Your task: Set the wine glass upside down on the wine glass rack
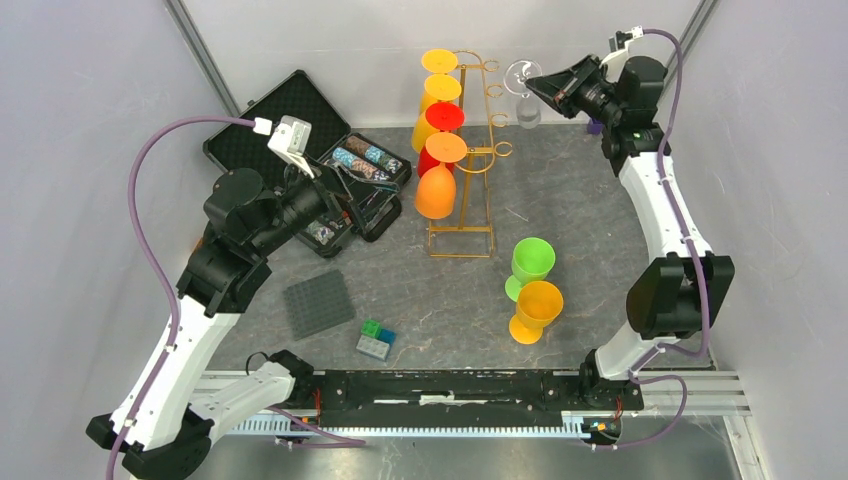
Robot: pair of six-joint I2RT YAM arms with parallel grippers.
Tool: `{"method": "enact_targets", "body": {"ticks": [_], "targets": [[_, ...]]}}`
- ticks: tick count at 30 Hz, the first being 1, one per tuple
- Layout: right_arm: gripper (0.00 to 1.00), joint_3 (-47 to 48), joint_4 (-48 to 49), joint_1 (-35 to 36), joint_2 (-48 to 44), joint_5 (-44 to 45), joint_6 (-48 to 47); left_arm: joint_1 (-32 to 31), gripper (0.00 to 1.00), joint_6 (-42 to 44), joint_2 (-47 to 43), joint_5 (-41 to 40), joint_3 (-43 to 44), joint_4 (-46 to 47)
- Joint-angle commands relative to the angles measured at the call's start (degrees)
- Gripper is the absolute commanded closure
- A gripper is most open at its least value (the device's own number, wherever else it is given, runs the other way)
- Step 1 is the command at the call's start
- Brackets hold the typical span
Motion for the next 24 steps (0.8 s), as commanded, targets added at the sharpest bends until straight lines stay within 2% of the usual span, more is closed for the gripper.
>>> {"method": "enact_targets", "body": {"ticks": [1,15,24], "targets": [[1.0,0.06,2.38,-0.22,0.34,-1.08,2.41,-0.16,0.0,-1.42,-0.05,-0.44,0.16,1.27],[1.0,0.56,5.94,2.29,4.48,-2.37,6.67,-0.15,0.0,-2.42,0.84,-0.05,0.31,1.32],[1.0,4.41,7.04,3.61,7.34,-2.92,8.12,-0.17,0.0,-2.67,1.01,-0.05,0.21,1.29]]}}
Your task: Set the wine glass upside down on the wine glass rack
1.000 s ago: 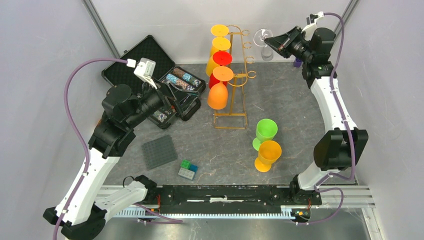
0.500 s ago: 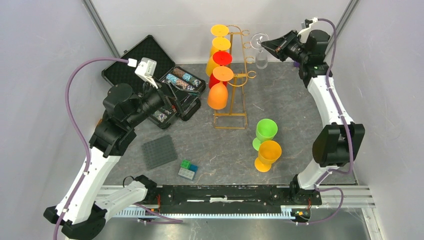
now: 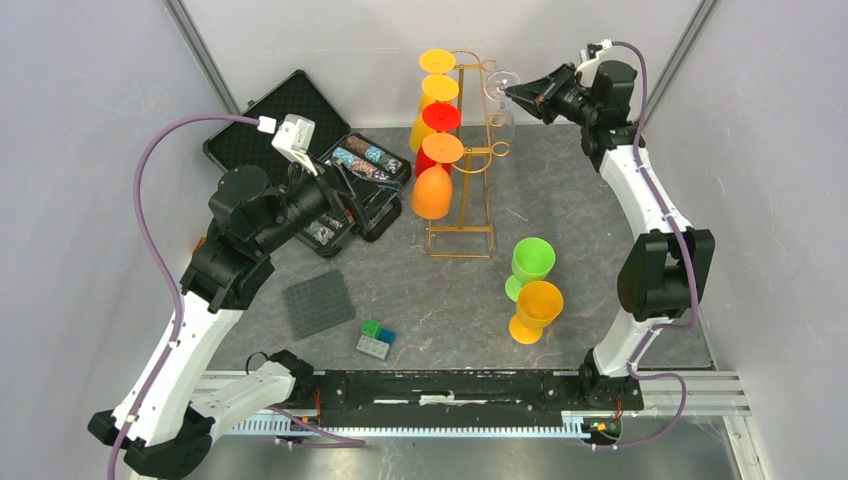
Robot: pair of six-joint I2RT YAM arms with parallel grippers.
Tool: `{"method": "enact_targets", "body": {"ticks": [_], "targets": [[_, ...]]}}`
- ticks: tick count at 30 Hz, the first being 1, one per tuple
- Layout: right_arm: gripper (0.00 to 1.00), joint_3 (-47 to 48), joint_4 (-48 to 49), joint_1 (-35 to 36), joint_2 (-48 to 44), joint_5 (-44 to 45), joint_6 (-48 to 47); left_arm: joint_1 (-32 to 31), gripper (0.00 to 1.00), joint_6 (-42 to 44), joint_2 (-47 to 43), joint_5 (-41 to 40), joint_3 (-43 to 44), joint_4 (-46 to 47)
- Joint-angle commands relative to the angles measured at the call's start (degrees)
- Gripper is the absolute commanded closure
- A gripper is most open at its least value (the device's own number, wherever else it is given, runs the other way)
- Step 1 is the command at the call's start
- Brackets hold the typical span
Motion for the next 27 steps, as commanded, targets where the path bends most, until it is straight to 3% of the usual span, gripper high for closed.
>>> {"method": "enact_targets", "body": {"ticks": [1,16,23,25,27], "targets": [[1.0,4.14,4.23,0.71,0.55,-1.15,1.09,-0.18,0.0,-1.76,0.09,-0.05,0.13,1.27],[0.98,3.98,5.64,2.47,1.56,-1.85,0.84,-0.15,0.0,-1.85,0.05,-0.07,-0.29,1.27],[0.79,3.61,2.75,2.7,0.65,0.0,-4.01,-0.2,0.0,-1.99,-0.29,-0.33,-0.58,1.28],[0.71,3.64,2.04,2.66,0.42,0.55,-5.0,-0.19,0.0,-1.97,-0.3,-0.42,-0.58,1.31],[0.55,3.82,0.99,2.57,0.37,0.76,-5.55,-0.15,0.0,-2.03,-0.18,-0.33,-0.61,1.33]]}}
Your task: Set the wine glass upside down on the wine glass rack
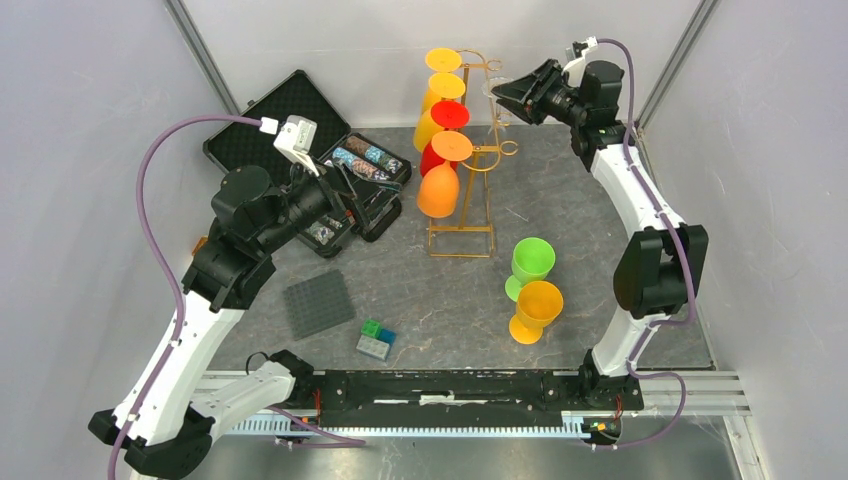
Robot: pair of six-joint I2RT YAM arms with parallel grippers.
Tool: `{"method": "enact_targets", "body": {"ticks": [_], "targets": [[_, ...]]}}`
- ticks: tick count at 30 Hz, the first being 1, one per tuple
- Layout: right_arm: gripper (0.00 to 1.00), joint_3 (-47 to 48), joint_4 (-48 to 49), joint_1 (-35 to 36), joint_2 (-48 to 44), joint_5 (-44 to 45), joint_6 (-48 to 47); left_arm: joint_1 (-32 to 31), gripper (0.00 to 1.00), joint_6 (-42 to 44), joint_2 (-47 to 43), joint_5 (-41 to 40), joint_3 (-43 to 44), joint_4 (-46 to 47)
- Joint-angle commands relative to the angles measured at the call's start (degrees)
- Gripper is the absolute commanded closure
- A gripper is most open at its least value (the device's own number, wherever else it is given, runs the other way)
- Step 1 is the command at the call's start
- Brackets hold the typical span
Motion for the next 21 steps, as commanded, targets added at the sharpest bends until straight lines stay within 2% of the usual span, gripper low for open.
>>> {"method": "enact_targets", "body": {"ticks": [1,5,6,7,21], "targets": [[0.49,2.97,-1.17,0.14,-1.35,1.04,-3.78,-0.15,0.0,-1.79,-0.19,-0.31,-0.06,1.32],[0.27,3.18,-3.09,0.08,-1.89,1.67,-5.84,-0.16,0.0,-1.83,-0.18,-0.31,-0.31,1.37],[0.08,3.07,-4.84,0.07,-2.19,2.04,-6.22,-0.14,0.0,-1.84,-0.19,-0.33,-0.38,1.29],[0.02,2.77,-5.16,0.17,-2.55,2.54,-6.51,-0.15,0.0,-1.78,-0.18,-0.4,-0.43,1.29],[0.02,0.2,-9.76,-0.49,-8.09,7.68,-13.38,-0.17,0.0,-1.6,-0.27,-0.96,-0.3,0.71]]}}
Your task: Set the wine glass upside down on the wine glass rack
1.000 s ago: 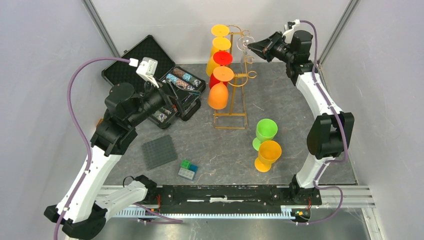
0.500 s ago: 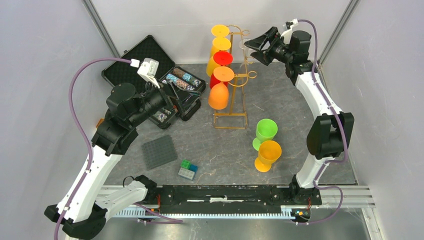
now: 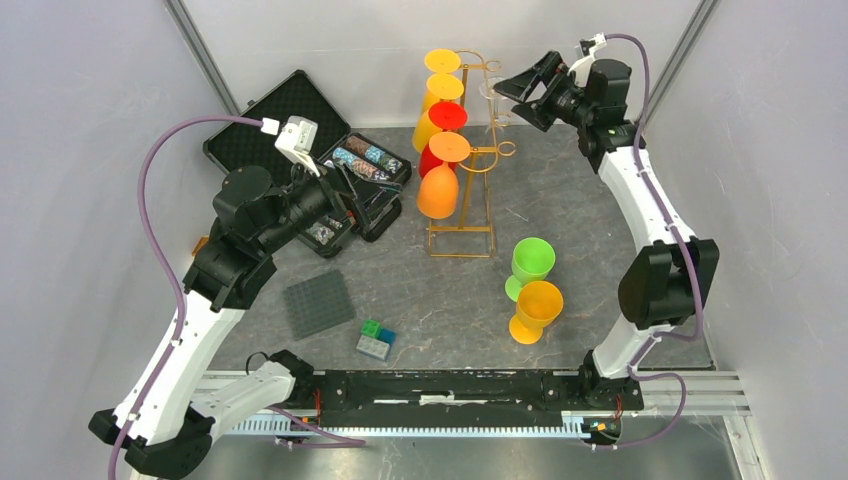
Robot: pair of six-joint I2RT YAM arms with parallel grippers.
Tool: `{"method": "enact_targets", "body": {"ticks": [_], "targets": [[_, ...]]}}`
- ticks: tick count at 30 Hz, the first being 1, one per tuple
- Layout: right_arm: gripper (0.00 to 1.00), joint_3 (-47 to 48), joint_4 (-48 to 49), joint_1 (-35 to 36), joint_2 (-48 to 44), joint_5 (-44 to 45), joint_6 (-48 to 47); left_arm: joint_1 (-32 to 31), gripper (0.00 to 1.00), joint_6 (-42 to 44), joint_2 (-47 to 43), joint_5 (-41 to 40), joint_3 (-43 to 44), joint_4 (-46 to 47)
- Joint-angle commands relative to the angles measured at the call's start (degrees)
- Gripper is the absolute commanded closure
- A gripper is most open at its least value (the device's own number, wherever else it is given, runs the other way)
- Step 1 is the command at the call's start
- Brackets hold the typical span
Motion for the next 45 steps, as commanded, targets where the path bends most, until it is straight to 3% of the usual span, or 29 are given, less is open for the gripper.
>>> {"method": "enact_targets", "body": {"ticks": [1,15,20,26,32,45], "targets": [[0.02,-0.61,-1.86,-0.55,-4.96,3.96,-4.74,-0.15,0.0,-1.18,-0.27,-1.06,0.21,0.4],[0.02,-0.84,-17.04,-1.67,-12.38,13.59,-23.14,-0.15,0.0,-1.81,0.57,-2.34,-0.67,-3.62],[0.02,-6.96,-22.25,-1.7,-16.47,16.86,-30.72,-0.15,0.0,-2.42,1.9,-2.9,-1.3,-6.41],[0.02,-18.72,-22.34,-1.89,-23.65,12.83,-41.73,-0.07,0.0,-3.57,3.71,-4.02,-2.25,-9.53],[0.02,-27.73,-24.82,-2.63,-29.58,15.05,-43.85,-0.13,0.0,-5.81,4.83,-5.75,-4.32,-11.1],[0.06,-33.28,-33.61,-2.82,-33.3,11.55,-46.72,-0.06,0.0,-7.85,4.36,-10.92,-8.97,-10.84]]}}
